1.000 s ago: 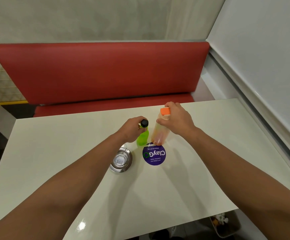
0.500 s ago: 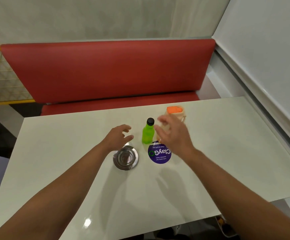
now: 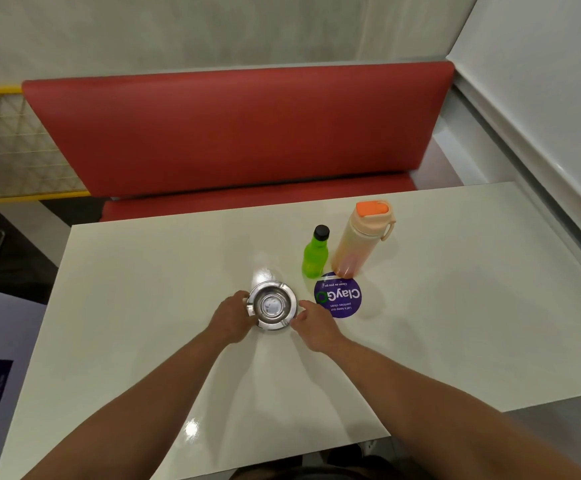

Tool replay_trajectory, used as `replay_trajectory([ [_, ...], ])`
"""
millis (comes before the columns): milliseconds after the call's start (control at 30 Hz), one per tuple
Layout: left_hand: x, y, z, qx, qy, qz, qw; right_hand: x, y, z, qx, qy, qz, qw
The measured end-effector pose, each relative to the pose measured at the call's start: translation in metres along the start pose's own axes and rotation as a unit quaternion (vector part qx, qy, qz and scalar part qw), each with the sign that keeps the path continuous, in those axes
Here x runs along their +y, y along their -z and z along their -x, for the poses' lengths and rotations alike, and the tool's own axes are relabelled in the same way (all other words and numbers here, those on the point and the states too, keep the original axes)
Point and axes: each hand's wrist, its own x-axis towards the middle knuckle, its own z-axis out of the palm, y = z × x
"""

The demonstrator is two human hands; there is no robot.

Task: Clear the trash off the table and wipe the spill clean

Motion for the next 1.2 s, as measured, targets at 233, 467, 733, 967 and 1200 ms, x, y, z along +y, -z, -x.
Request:
replay_trajectory([
  [233, 0.0, -0.006, -0.003, 0.011, -0.037, -0.002, 0.999, -0.003, 0.0, -0.011, 0.027, 0.01, 0.031, 0.999],
  [467, 0.01, -0.008, -0.006, 0.014, -0.049, 0.02, 0.998, 0.002, 0.009, -0.019, 0.037, 0.005, 0.025, 0.999],
  [733, 0.011, -0.009, -0.008, 0.017, -0.048, 0.041, 0.998, 0.007, 0.008, -0.022, 0.044, 0.004, 0.03, 0.999],
  [967, 0.01, -0.01, -0.007, 0.025, -0.059, 0.048, 0.997, 0.013, 0.007, -0.026, 0.041, 0.003, 0.022, 0.999],
  [1200, 0.012, -0.011, -0.007, 0.03, -0.063, 0.044, 0.997, 0.012, 0.011, -0.027, 0.029, -0.006, -0.001, 1.0],
])
